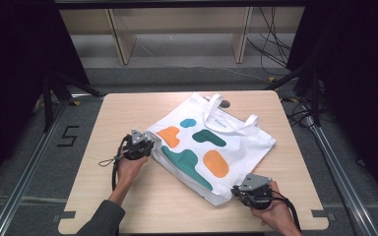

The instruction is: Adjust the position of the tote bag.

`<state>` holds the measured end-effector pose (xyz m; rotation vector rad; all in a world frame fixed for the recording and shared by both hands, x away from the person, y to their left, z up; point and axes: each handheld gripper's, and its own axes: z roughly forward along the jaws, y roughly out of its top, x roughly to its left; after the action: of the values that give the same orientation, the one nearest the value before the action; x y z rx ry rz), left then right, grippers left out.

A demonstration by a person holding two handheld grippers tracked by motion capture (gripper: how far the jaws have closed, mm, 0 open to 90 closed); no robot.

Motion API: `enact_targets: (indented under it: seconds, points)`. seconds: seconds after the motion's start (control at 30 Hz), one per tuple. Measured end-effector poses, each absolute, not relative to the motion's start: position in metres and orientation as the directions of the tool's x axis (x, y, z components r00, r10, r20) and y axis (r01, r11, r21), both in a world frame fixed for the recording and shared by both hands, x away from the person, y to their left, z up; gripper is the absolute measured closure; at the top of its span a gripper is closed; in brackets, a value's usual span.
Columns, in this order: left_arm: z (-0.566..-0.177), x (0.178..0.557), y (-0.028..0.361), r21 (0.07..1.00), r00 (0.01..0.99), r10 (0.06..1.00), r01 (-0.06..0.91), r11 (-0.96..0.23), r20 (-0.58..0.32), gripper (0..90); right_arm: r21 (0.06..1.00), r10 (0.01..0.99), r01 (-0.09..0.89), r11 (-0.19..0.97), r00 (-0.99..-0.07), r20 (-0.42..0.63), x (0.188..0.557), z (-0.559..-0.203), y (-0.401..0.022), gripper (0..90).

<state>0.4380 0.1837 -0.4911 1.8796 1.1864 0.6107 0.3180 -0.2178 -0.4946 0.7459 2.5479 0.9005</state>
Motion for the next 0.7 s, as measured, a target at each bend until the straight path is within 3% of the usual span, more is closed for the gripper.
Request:
enact_targets:
  seconds: [0.4,0.7]
  points:
    - [-0.481,0.344,0.174,0.85,0.605,0.788,0.47,-0.239,-0.113,80.1,0.64,0.476,0.281,0.715,-0.866,-0.151,0.315,-0.501,-0.154,85.8]
    - [-0.477,0.312,0.185,0.868,0.593,0.796,0.452,-0.207,-0.119,79.0,0.641,0.39,0.221,0.735,-0.911,-0.133,0.328,-0.506,-0.09,86.4]
